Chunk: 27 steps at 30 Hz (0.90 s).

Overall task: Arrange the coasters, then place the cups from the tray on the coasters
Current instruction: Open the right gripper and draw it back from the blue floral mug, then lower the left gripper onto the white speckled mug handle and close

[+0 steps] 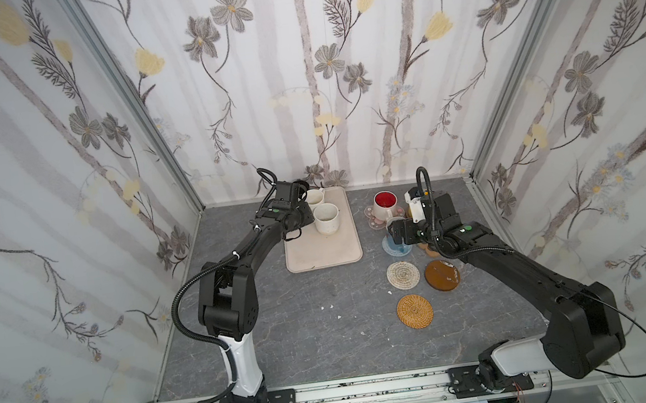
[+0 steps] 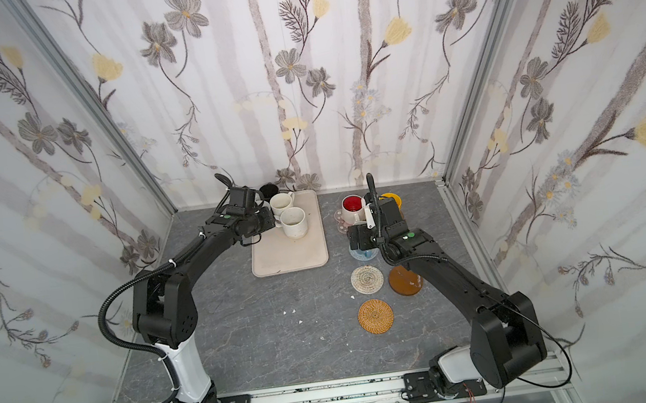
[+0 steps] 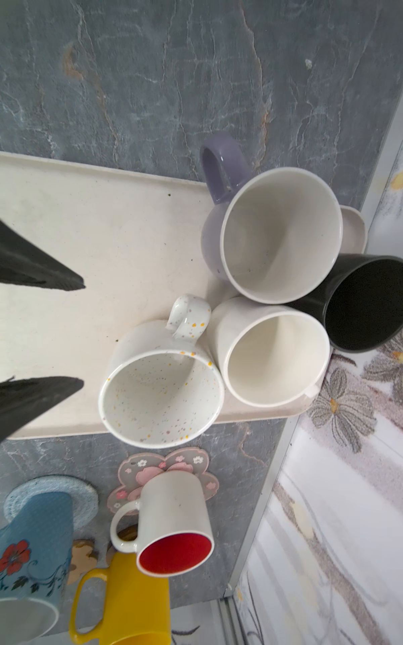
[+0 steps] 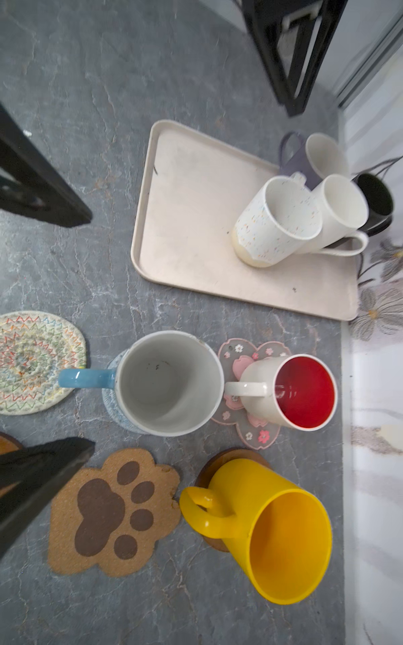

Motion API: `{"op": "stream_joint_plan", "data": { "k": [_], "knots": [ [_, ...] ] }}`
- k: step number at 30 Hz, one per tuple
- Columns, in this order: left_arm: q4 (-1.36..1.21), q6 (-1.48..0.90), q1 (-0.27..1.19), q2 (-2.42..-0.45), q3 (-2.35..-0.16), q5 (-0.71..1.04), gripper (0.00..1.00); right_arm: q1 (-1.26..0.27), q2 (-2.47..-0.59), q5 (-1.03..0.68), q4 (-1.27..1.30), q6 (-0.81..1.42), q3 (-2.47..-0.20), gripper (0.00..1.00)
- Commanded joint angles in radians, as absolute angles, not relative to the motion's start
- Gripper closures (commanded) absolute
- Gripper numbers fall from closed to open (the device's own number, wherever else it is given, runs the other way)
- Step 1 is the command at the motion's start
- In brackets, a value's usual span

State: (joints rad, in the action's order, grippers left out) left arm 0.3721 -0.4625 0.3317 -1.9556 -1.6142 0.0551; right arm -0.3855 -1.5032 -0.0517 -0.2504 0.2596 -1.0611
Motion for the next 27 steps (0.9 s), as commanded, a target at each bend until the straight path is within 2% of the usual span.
{"op": "stream_joint_plan", "data": {
  "k": [1,7,27],
  "knots": [
    [0.362,-0.471,0.326,-1.991,-1.652,0.036,0.51,-0.387,-1.449,-0.163,-0.104,0.314,-1.032,0.02],
    [0.362,-0.47,0.315,-2.067,-1.717,0.019,0.36,-0.403,-1.401,-0.24,-0.047,0.322,-1.037,0.02],
    [0.362,-0.498,0.295,-2.23,-1.854,0.026,0.34,-0.434,-1.303,-0.382,0.089,0.285,-1.023,0.0]
  ]
}}
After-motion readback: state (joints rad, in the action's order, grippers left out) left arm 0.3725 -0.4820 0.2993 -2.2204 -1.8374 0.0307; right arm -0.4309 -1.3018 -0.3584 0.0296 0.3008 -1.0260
